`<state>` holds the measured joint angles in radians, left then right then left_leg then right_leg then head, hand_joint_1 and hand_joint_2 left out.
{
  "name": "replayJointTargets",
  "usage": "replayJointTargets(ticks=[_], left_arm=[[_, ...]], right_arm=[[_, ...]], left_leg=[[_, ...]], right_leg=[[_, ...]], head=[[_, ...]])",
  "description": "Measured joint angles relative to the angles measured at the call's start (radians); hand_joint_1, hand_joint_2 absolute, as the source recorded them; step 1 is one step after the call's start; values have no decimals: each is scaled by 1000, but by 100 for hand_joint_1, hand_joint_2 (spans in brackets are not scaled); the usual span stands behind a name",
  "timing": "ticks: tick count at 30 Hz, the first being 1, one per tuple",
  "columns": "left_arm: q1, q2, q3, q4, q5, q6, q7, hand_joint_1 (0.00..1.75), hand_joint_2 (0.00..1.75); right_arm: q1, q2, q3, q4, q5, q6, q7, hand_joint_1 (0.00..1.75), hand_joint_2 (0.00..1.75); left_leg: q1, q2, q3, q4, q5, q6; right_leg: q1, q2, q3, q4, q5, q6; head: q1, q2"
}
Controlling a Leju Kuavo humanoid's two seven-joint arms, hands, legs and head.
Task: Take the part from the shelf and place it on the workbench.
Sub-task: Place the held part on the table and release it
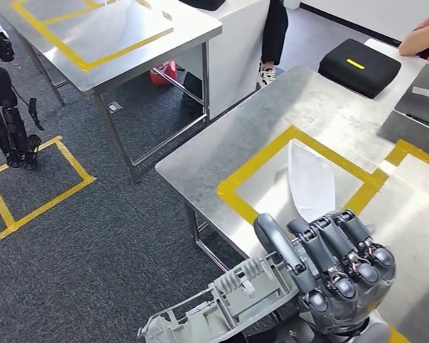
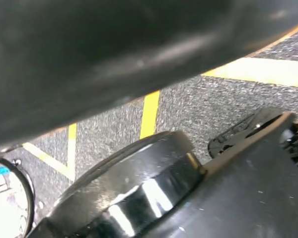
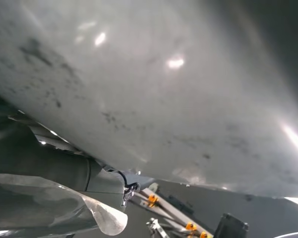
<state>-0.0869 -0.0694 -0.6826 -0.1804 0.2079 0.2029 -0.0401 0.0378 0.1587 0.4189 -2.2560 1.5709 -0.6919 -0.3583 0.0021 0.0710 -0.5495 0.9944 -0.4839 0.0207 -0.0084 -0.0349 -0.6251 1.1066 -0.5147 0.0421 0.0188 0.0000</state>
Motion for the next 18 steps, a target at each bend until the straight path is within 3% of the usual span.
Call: replayJointTargets(ticks=[2,5,7,9,11,12,13,14,16,18], left_arm=[[-1,0,0,0,0,-2,0,0,0],[-3,-1,0,0,0,-6,1,0,0],[-6,-1,0,0,0,-7,1,0,0],[-5,-1,0,0,1,-8,2,0,0],[-1,-1,0,0,1,-8,4,0,0],[1,-1,0,0,1,-8,4,0,0],[1,-1,0,0,1,-8,4,0,0],[1,-2,0,0,1,-8,4,0,0],[0,-1,0,0,1,-8,4,0,0],[-2,-1,0,0,1,-8,4,0,0]], right_arm=[[0,0,0,0,0,0,-1,175,175],[0,0,0,0,0,0,-1,175,175],[-1,0,0,-1,0,0,-2,175,175],[-1,0,0,-1,0,0,-3,175,175],[0,0,0,-1,0,0,-3,175,175],[0,0,0,-1,0,0,-3,175,175],[0,0,0,-1,0,0,-3,175,175],[0,0,0,-1,0,0,-3,175,175],[-1,0,0,-1,0,0,-3,175,175],[0,0,0,-1,0,0,-3,175,175]], left_leg=[[-5,16,2,3,-4,-9],[-4,34,4,7,-7,-22],[1,1,-11,47,-39,-33],[4,-47,-62,166,-105,-40],[4,-60,-117,287,-148,-41],[4,-61,-126,304,-143,-40],[4,-64,-117,279,-117,-37],[4,-74,-90,219,-78,-33],[7,-118,-30,81,-19,-23],[7,-146,-5,21,-8,-18]], right_leg=[[4,-27,53,-94,24,-11],[6,-6,54,-102,26,-32],[2,14,53,-105,31,-44],[1,33,53,-106,34,-52],[2,58,53,-105,34,-55],[3,72,53,-105,34,-55],[4,85,53,-103,34,-55],[4,99,54,-102,34,-55],[5,123,52,-98,34,-52],[3,142,44,-96,37,-42]], head=[[-1,0],[-2,0],[-5,0],[-9,0],[-11,0],[-11,0],[-10,0],[-10,0],[-10,0],[-10,0]])
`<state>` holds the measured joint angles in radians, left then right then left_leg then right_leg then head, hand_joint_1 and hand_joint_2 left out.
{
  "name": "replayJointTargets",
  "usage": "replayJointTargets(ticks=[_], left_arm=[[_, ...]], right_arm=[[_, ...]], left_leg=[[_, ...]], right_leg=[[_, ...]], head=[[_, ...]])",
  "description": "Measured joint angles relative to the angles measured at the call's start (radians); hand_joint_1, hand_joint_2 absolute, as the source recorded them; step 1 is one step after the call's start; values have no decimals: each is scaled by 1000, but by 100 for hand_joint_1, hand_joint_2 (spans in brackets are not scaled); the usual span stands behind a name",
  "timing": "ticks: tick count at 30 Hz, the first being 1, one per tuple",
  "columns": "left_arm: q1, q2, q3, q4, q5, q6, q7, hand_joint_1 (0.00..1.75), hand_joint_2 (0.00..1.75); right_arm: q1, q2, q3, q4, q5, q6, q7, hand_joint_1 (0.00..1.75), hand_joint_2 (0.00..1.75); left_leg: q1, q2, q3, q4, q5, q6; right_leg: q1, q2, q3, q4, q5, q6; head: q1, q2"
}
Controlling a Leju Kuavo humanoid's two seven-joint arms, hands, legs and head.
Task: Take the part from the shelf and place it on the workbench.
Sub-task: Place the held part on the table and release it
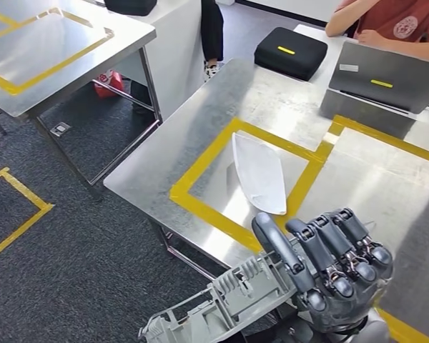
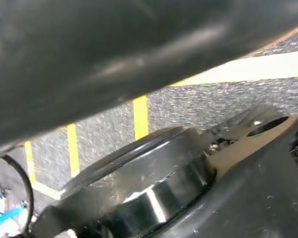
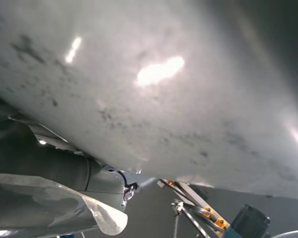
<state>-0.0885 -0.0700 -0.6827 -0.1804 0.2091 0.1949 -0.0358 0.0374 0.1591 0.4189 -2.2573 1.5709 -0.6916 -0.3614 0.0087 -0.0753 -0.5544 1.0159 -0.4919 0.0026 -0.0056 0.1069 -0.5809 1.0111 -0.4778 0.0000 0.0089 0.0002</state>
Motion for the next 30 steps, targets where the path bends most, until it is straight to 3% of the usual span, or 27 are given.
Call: replayJointTargets(ticks=[2,4,6,8,9,10,11,13,15,18,20,21,23,24,25,26,27,29,30], left_arm=[[-2,-1,0,0,0,0,0,0,0],[-3,-2,0,0,0,0,0,0,0],[-3,-3,1,0,0,0,0,0,0],[2,-4,0,0,0,-1,0,0,0],[3,-4,0,0,0,-2,1,0,0],[3,-4,0,0,0,-3,1,0,0],[2,-4,1,0,0,-4,1,0,0],[0,-5,1,0,0,-6,1,0,0],[0,-4,1,0,0,-6,2,0,0],[-1,-4,1,0,0,-6,2,0,0],[-3,-5,0,0,0,-6,2,0,0],[-4,-5,0,0,0,-6,3,0,0],[-2,-5,0,0,0,-7,4,0,0],[-1,-5,0,0,-1,-6,4,0,0],[2,-6,0,0,-1,-3,5,0,0],[3,-7,0,0,-1,2,6,0,0],[3,-9,0,0,0,6,6,0,0],[3,-14,0,0,-1,16,6,0,0],[2,-15,0,0,-1,18,6,0,0]], right_arm=[[1,0,0,-1,0,0,0,175,175],[1,0,0,-2,0,0,0,175,175],[0,0,-1,-2,0,0,-2,175,175],[0,0,-1,-2,0,0,-2,175,175],[0,0,-1,-2,0,0,-3,175,175],[0,0,-1,-1,0,0,-3,175,175],[0,0,-1,-1,0,0,-3,175,175],[-1,0,-1,-1,0,0,-3,175,175],[-2,0,-1,-1,0,0,-4,175,175],[-2,0,-1,-2,0,0,-5,175,175],[-2,1,-1,-2,0,0,-6,175,175],[-2,1,-1,-2,0,0,-7,175,175],[-2,2,-1,-2,0,0,-8,175,175],[-2,2,-1,-1,0,0,-8,175,175],[-2,2,-1,-1,0,0,-9,175,175],[-2,2,-1,-1,0,0,-9,175,175],[-2,2,-1,-1,0,0,-9,175,175],[-2,2,-1,-1,0,0,-9,175,175],[-2,2,-1,-1,0,0,-10,175,175]], left_leg=[[-1,14,1,-8,2,5],[1,36,5,-19,9,15],[2,62,6,-25,11,22],[1,91,5,-25,10,24],[1,105,5,-25,9,24],[1,118,6,-25,8,23],[2,129,7,-25,6,21],[-1,145,13,-24,1,13],[-7,157,16,-21,-4,4],[-9,179,19,-18,-6,-5],[-4,159,14,4,-28,-15],[-2,137,-1,42,-53,-20],[0,96,-60,174,-119,-23],[0,90,-91,239,-142,-23],[0,87,-111,277,-146,-21],[0,86,-114,275,-130,-18],[0,81,-98,233,-94,-14],[0,45,-42,97,-20,-2],[1,25,-19,42,-1,2]], right_leg=[[-4,14,-10,-2,3,13],[-2,-19,-28,23,-16,24],[0,-77,-77,124,-74,32],[-3,-97,-137,249,-126,40],[-5,-100,-149,276,-128,43],[-7,-103,-141,262,-111,45],[-8,-112,-112,208,-80,46],[-6,-155,-33,65,-27,46],[-2,-183,9,-6,-14,38],[0,-158,8,-6,-12,21],[-3,-138,7,-7,-9,9],[-5,-128,8,-9,-7,3],[-5,-107,7,-8,-7,-4],[-4,-95,8,-8,-7,-6],[-3,-81,8,-7,-6,-7],[-1,-67,9,-7,-7,-7],[-1,-53,11,-7,-7,-7],[1,-28,12,-5,-7,-5],[1,-17,10,-4,-6,-3]], head=[[0,0],[3,0],[10,0],[13,0],[13,0],[13,0],[13,0],[14,0],[14,0],[10,0],[8,0],[6,0],[2,0],[1,0],[1,0],[1,0],[1,0],[2,0],[1,0]])
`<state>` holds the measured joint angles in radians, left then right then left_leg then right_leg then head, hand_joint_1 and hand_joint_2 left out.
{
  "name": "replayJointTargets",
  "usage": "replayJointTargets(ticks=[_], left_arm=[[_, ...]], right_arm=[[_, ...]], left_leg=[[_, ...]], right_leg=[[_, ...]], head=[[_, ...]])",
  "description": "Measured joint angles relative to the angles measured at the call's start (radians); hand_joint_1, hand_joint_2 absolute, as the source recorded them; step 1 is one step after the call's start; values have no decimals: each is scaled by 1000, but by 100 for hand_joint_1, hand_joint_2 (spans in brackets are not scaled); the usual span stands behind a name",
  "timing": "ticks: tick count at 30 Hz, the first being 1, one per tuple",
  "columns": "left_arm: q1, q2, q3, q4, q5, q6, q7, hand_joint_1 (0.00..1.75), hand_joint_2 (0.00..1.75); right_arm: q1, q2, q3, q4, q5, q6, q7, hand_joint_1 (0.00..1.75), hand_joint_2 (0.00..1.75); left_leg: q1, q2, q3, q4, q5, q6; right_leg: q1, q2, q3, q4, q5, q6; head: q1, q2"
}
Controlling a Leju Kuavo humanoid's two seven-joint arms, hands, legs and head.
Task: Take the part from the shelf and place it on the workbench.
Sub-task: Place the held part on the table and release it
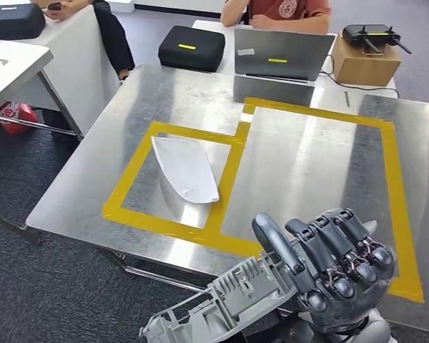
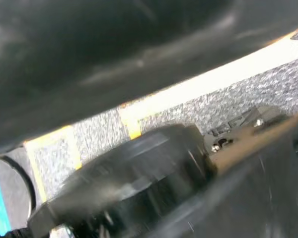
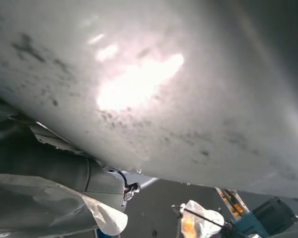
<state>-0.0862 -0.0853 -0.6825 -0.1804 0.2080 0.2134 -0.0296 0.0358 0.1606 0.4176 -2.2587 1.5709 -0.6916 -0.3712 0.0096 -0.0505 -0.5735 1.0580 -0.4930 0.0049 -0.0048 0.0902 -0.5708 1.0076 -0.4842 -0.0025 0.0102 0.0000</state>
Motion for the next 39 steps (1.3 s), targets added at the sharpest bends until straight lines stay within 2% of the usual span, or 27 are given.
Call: replayJointTargets(ticks=[1,2,4,6,8,9,10,11,12,14,15,16,17,19,20,24,26,29,33,35,39], left_arm=[[0,-2,0,0,-1,2,0,0,0],[-1,-3,0,0,-1,3,0,0,0],[-2,-8,0,0,-3,2,-1,0,0],[-3,-15,0,-1,-6,2,-3,0,0],[-1,-19,0,-1,-9,2,-5,0,0],[1,-20,0,-1,-9,2,-5,0,0],[3,-20,0,-1,-9,2,-5,0,0],[4,-21,0,-1,-9,2,-5,0,0],[3,-21,0,-1,-9,2,-5,0,0],[0,-23,0,-1,-9,2,-5,0,0],[-1,-24,0,-1,-10,2,-5,0,0],[-1,-24,0,-1,-10,2,-5,0,0],[-1,-24,0,-1,-10,2,-5,0,0],[-1,-24,0,-1,-10,2,-5,0,0],[-1,-24,0,-1,-10,2,-6,0,0],[-3,-24,0,-1,-10,2,-6,0,0],[-2,-23,0,-1,-10,3,-6,0,0],[-1,-23,0,-1,-10,3,-6,0,0],[-1,-25,0,-1,-10,10,-6,0,0],[-1,-26,0,-1,-10,14,-6,0,0],[-1,-28,0,-1,-10,16,-5,0,0]], right_arm=[[0,0,0,0,0,0,-1,175,175],[1,0,0,0,0,0,-1,175,175],[2,0,-1,0,0,0,-3,175,175],[1,0,-3,-1,0,0,-4,175,175],[-1,0,-5,-1,0,0,-5,175,175],[0,0,-5,-1,0,0,-6,175,175],[1,0,-6,-1,0,0,-6,175,175],[1,0,-6,-1,0,0,-7,175,175],[2,0,-6,-1,0,0,-7,175,175],[1,0,-6,-1,0,0,-7,175,175],[1,0,-6,-1,0,0,-7,175,175],[1,0,-7,-1,0,0,-8,175,175],[1,0,-7,-2,0,0,-8,175,175],[2,1,-7,-2,0,0,-8,175,175],[1,1,-7,-3,0,0,-8,175,175],[0,3,-7,-3,0,0,-15,175,175],[0,3,-7,-3,0,0,-18,175,175],[0,4,-8,-3,0,0,-21,175,175],[-1,8,-11,-5,0,0,-23,175,175],[-1,10,-13,-7,0,0,-23,175,175],[-2,12,-14,-8,0,0,-23,175,175]], left_leg=[[0,-15,12,-30,6,2],[-1,-20,16,-40,2,3],[-1,-3,18,-49,6,7],[4,20,20,-58,11,16],[4,45,20,-61,12,21],[3,57,19,-61,12,22],[3,69,19,-61,11,22],[3,78,19,-61,11,22],[3,85,19,-61,10,21],[1,90,22,-60,8,17],[-1,91,22,-58,7,12],[-3,92,22,-56,6,7],[-5,93,21,-55,7,1],[-4,96,21,-55,7,-9],[-3,96,23,-57,8,-8],[-4,96,28,-61,9,29],[-3,96,28,-62,13,30],[0,96,28,-66,16,20],[3,96,28,-70,18,-13],[3,96,28,-70,17,-18],[1,96,27,-68,17,-18]], right_leg=[[-1,9,-4,1,1,4],[-3,18,-8,1,3,11],[-7,27,-17,2,4,23],[-3,-9,-42,42,-24,33],[-2,-61,-101,162,-88,40],[-3,-74,-133,230,-115,44],[-5,-80,-154,274,-127,47],[-6,-84,-156,283,-121,49],[-8,-87,-136,250,-97,50],[-8,-101,-55,108,-38,48],[-8,-107,-19,45,-22,45],[-7,-111,5,5,-15,41],[-5,-112,13,-8,-17,37],[-5,-107,13,-8,-14,27],[-5,-106,14,-9,-13,24],[-3,-103,17,-11,-12,22],[-1,-104,16,-10,-13,20],[3,-105,15,-9,-13,17],[4,-105,13,-6,-14,15],[4,-105,13,-6,-14,15],[2,-106,13,-6,-14,16]], head=[[0,0],[0,0],[0,0],[5,0],[14,0],[15,0],[15,0],[15,0],[15,0],[16,0],[16,0],[15,0],[14,0],[13,0],[12,0],[3,0],[3,0],[3,0],[3,0],[4,0],[4,0]])
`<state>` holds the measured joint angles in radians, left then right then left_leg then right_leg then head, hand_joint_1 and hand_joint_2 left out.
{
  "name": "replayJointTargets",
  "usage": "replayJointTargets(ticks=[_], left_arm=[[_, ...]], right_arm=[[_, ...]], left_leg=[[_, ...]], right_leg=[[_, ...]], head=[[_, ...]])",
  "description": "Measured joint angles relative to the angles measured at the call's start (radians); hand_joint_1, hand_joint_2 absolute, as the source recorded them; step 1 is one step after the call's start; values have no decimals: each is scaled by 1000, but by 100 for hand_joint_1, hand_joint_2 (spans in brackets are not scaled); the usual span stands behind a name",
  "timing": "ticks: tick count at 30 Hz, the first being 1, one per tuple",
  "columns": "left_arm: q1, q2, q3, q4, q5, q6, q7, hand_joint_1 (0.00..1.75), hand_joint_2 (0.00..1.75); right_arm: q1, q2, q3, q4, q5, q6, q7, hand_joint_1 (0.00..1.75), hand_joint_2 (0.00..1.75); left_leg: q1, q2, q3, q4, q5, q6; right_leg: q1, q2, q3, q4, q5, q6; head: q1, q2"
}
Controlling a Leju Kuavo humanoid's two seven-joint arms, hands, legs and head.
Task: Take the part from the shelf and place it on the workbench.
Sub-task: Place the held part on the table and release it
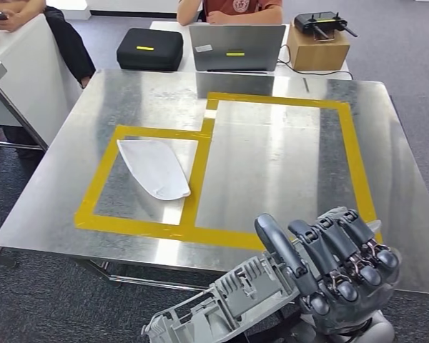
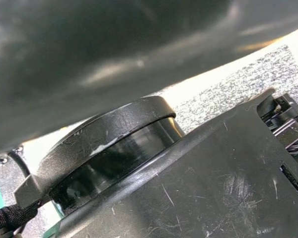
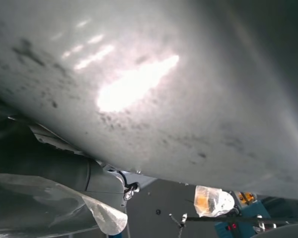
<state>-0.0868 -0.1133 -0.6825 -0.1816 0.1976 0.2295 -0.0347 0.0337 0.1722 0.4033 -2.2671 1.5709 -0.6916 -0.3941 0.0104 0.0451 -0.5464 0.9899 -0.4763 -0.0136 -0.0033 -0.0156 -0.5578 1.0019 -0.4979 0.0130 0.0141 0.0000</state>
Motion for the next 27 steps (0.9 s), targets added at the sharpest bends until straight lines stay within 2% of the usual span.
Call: replayJointTargets(ticks=[13,21,24,27], left_arm=[[0,-1,0,0,0,0,0,0,0],[0,0,0,0,-2,-2,0,0,0],[0,0,0,0,-2,-2,0,0,0],[0,-1,0,0,-2,-2,0,0,0]], right_arm=[[0,2,0,0,0,0,5,175,175],[-1,2,1,0,0,0,12,175,175],[-1,2,1,0,0,0,13,175,175],[-1,3,2,-1,0,0,13,175,175]], left_leg=[[-4,0,-1,3,-1,1],[-6,0,-5,14,-7,11],[-7,0,-9,20,-9,16],[-5,0,-7,10,-3,25]], right_leg=[[-5,0,0,0,2,3],[-7,-1,0,-1,4,8],[-8,-1,0,-1,5,13],[-8,-1,0,-5,6,22]], head=[[0,0],[0,0],[0,0],[0,0]])
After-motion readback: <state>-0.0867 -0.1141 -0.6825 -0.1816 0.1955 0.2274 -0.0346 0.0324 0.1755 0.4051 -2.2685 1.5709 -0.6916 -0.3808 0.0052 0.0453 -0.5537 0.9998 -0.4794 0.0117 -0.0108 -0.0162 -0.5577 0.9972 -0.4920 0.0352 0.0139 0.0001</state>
